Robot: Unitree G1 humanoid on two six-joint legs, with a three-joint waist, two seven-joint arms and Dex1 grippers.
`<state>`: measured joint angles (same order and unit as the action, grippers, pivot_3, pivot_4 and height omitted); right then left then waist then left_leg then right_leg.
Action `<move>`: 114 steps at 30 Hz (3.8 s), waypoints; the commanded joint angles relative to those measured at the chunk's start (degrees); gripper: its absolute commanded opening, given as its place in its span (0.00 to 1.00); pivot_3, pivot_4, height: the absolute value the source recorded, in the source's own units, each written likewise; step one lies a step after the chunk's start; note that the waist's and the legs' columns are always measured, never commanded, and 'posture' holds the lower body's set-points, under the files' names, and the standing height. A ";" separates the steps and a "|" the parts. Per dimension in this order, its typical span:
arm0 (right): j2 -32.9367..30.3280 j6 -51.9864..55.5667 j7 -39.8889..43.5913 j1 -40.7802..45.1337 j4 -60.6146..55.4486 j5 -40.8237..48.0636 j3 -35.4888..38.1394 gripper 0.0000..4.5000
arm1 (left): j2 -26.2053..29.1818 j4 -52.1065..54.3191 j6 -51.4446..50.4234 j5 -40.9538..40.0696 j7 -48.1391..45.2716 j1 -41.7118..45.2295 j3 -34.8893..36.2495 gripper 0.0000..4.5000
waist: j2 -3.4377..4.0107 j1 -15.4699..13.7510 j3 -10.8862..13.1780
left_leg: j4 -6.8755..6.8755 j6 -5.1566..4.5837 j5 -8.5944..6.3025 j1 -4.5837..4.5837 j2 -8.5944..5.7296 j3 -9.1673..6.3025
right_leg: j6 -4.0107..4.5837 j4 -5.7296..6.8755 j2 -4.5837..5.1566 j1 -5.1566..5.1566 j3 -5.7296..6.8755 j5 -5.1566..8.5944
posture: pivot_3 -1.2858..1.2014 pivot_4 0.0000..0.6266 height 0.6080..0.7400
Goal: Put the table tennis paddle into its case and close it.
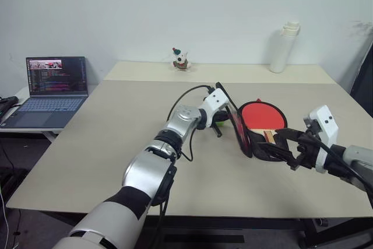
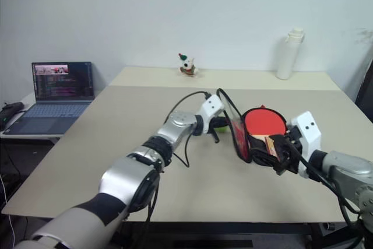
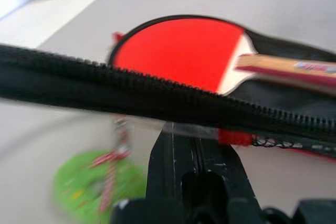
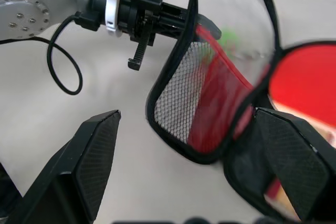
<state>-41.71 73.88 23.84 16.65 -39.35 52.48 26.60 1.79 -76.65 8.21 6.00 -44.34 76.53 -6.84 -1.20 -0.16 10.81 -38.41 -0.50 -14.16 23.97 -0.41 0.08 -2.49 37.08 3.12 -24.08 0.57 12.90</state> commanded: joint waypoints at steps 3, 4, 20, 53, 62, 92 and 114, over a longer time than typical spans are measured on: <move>-0.97 2.43 -4.26 -5.24 -5.59 4.58 9.38 1.00 | -7.34 -0.38 0.29 0.26 6.88 7.55 2.28 0.00 | -0.03 -0.47 0.02 | -0.02 0.00 0.00 0.04 -0.02 -0.01 | -0.02 -0.04 0.01 0.01 0.01 0.01 | 0.52 0.24 1.00; -1.06 2.95 -5.27 -6.43 -6.32 5.33 11.24 1.00 | -8.78 -0.68 -0.09 0.23 9.53 8.82 2.91 0.00 | -0.04 -0.64 0.02 | -0.02 0.00 0.00 0.07 -0.03 -0.03 | -0.07 -0.09 0.02 0.02 0.02 0.03 | 0.52 0.24 1.00; 0.20 -7.41 -12.36 3.44 14.07 -6.06 -2.86 1.00 | -1.27 1.09 4.43 -2.29 -0.54 3.65 8.20 0.00 | 0.10 0.77 -0.05 | 0.02 -0.05 0.03 -0.15 0.03 0.22 | -0.05 0.02 -0.08 -0.01 -0.21 -0.01 | 0.52 0.24 1.00; 7.98 -34.54 11.87 27.85 78.45 -37.87 -24.80 0.56 | 15.51 47.07 -12.89 -12.85 -13.96 -28.32 6.36 0.00 | 0.12 1.23 -0.10 | -0.18 -0.04 0.03 -0.17 0.07 0.14 | 0.09 0.16 -0.04 0.06 -0.14 -0.19 | 0.52 0.24 1.00; 12.16 -35.27 13.14 31.80 86.03 -39.47 -24.02 0.01 | 20.01 53.93 -17.09 -15.16 -18.11 -33.50 5.18 0.00 | 0.07 2.22 -0.19 | -0.16 -0.04 0.02 -1.02 0.13 0.18 | 0.11 0.12 -0.07 0.87 -0.18 -0.18 | 0.52 0.24 1.00; 28.09 11.46 0.42 1.02 13.41 -22.34 -16.44 0.01 | 38.16 78.99 -34.03 -28.99 -31.83 -54.44 4.26 0.00 | 0.09 1.74 -0.19 | 0.42 -0.02 0.02 -0.98 0.18 0.08 | 0.30 -0.01 -0.04 0.60 -0.10 -0.04 | 0.52 0.24 1.00; 30.50 14.88 -3.99 -4.61 8.92 -21.40 -13.20 0.01 | 37.94 74.77 -29.88 -28.11 -33.02 -53.55 2.46 0.00 | 0.08 1.74 -0.19 | 0.43 -0.02 0.02 -0.98 0.18 0.06 | 0.10 -0.09 -0.05 0.62 -0.08 0.16 | 0.52 0.24 1.00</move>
<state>-10.52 87.62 19.96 13.62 -29.95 30.52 13.75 39.34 -2.52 -22.83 -21.58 -77.04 22.43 -4.84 -1.11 1.58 10.62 -37.97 -0.52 -14.14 23.00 -0.22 0.13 -2.40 36.99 3.07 -23.46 0.50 13.07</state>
